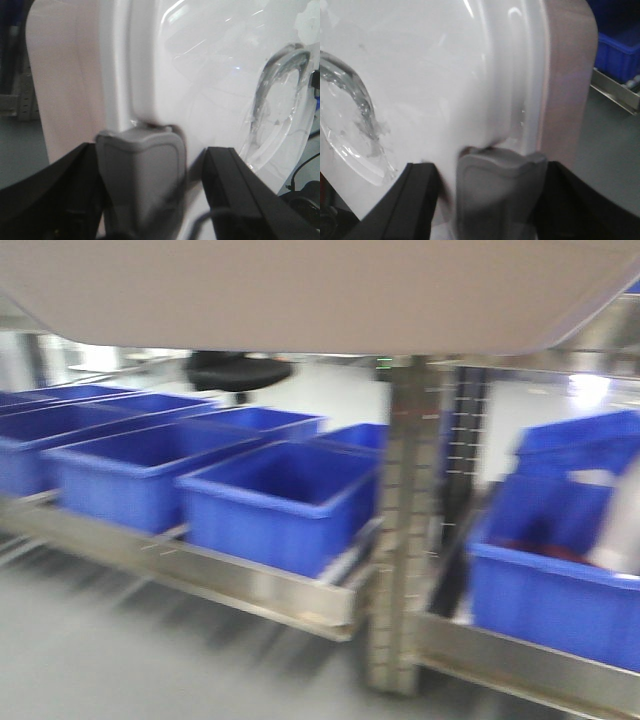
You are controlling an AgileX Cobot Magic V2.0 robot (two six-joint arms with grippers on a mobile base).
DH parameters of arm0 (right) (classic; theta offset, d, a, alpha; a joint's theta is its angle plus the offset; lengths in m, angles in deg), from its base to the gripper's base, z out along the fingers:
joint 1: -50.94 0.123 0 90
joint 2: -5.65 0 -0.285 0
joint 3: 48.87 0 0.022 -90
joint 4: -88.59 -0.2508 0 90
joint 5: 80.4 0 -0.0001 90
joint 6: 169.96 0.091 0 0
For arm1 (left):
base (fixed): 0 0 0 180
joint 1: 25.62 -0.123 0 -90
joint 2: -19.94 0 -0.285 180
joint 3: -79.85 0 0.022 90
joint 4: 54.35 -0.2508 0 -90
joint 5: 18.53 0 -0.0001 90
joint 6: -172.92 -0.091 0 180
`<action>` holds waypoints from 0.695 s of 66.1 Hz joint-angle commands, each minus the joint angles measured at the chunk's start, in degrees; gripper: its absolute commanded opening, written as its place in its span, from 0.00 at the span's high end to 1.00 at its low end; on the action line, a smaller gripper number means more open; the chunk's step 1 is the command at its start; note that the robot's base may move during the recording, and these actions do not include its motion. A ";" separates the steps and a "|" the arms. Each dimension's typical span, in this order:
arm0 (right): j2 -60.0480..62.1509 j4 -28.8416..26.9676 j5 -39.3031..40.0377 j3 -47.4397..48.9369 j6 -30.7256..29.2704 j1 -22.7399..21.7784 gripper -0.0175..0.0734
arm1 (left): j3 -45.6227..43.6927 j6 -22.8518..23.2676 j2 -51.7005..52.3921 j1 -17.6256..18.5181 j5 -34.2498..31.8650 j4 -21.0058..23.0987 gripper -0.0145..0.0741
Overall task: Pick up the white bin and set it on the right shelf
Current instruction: 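Carry the bin in both grippers while driving to the blue-crate shelving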
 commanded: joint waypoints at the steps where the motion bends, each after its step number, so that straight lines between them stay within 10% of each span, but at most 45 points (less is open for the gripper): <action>1: 0.48 -11.03 -2.23 2.11 -0.36 0.49 0.33 | -2.10 -0.81 0.77 1.10 2.94 12.60 0.53; 46: 0.48 -11.03 -2.23 2.11 -0.36 0.49 0.33 | -2.10 -0.81 0.77 1.10 2.94 12.60 0.53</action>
